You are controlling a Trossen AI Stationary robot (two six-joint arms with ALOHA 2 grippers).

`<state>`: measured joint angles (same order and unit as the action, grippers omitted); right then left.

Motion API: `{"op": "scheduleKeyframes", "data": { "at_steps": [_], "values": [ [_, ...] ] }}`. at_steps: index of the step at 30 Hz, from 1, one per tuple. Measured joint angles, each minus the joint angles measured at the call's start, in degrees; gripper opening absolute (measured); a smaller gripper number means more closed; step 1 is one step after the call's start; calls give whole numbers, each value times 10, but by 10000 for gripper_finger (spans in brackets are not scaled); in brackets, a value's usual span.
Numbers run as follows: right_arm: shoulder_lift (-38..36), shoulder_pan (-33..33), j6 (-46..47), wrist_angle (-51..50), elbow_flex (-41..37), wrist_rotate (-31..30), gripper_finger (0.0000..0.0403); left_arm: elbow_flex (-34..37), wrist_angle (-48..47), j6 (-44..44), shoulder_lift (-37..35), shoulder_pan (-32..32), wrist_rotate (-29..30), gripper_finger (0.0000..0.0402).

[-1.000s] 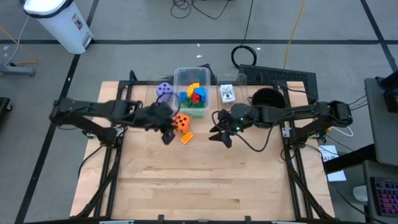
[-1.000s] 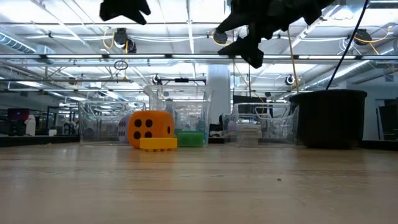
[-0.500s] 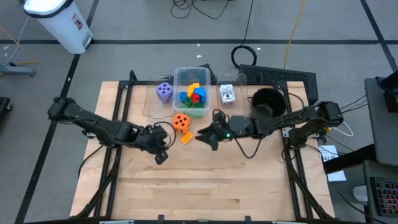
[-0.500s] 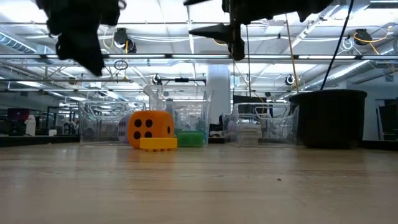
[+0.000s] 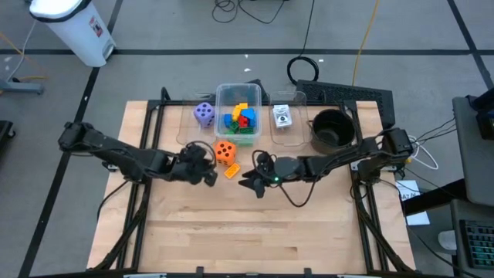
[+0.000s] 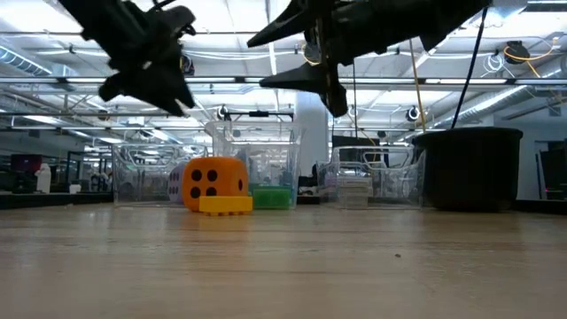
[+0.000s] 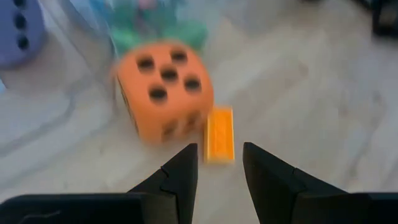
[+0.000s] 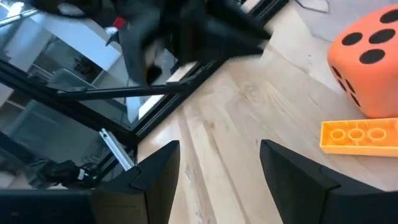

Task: Pick & Place Toys
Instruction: Put the orange die into the left transparent bin

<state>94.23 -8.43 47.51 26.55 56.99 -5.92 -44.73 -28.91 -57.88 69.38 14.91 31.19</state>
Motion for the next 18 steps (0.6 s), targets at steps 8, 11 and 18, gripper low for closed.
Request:
{"op": "scheduleKeyframes", "data": {
  "at_steps": [8,11,18],
  "values": [
    [11,0,-2,2,0,1,215,0,123,75,29,-98,-34,131],
    [11,1,-5,2,0,1,215,-1,162,94,54,-129,-67,131],
    [11,9,-17,-2,0,2,215,-1,194,76,114,-168,-122,131]
  ]
}}
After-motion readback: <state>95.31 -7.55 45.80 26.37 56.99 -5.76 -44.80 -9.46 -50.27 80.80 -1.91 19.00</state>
